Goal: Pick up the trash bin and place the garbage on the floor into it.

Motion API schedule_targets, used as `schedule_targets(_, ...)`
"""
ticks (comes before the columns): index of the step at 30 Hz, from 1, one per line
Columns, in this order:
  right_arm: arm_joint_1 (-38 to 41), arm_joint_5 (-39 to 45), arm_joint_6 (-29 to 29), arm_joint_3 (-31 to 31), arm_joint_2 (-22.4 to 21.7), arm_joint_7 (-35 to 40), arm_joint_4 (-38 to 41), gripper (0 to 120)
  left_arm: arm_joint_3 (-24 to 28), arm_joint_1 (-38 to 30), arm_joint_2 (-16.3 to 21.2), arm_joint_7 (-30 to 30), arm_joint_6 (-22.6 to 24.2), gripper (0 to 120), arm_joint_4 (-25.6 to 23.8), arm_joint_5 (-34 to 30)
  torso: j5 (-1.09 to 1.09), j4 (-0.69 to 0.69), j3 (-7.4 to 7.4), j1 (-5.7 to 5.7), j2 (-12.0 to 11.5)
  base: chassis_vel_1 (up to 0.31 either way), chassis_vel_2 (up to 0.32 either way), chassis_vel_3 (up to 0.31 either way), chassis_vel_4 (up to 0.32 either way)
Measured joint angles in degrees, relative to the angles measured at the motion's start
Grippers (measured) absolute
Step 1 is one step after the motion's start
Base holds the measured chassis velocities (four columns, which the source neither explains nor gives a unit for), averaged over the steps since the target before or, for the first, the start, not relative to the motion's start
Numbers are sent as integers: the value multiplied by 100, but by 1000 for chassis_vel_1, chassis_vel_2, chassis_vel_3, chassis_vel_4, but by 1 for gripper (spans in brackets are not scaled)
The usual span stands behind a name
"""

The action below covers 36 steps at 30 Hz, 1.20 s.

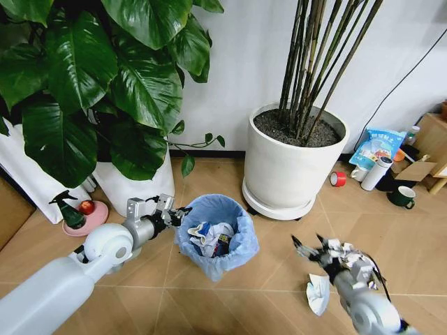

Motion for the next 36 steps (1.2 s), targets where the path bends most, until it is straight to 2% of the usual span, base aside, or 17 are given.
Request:
schedule_targets(6, -14, 311, -478, 14, 294, 714, -396, 100, -68, 80, 58, -16, 6, 0, -62, 7, 0, 1, 0, 0, 0, 0, 0, 0, 0)
schedule_targets(14, 71, 688, -842, -89, 418, 1211, -721, 100, -152, 154, 140, -23, 13, 0, -108, -5, 0, 1, 0, 0, 0, 0, 0, 0, 0)
schedule_targets(32, 719, 746, -1047, -458, 693, 875, -1585, 100, -160, 141, 172, -86, 37, 0, -170, -99, 0, 1, 1, 0, 0, 0, 0, 0, 0)
schedule_targets(36, 790, 786, -1129, -510, 698, 862, -1677, 87, -171, 139, 187, -95, 38, 0, -184, -113, -3, 1, 1, 0, 0, 0, 0, 0, 0)
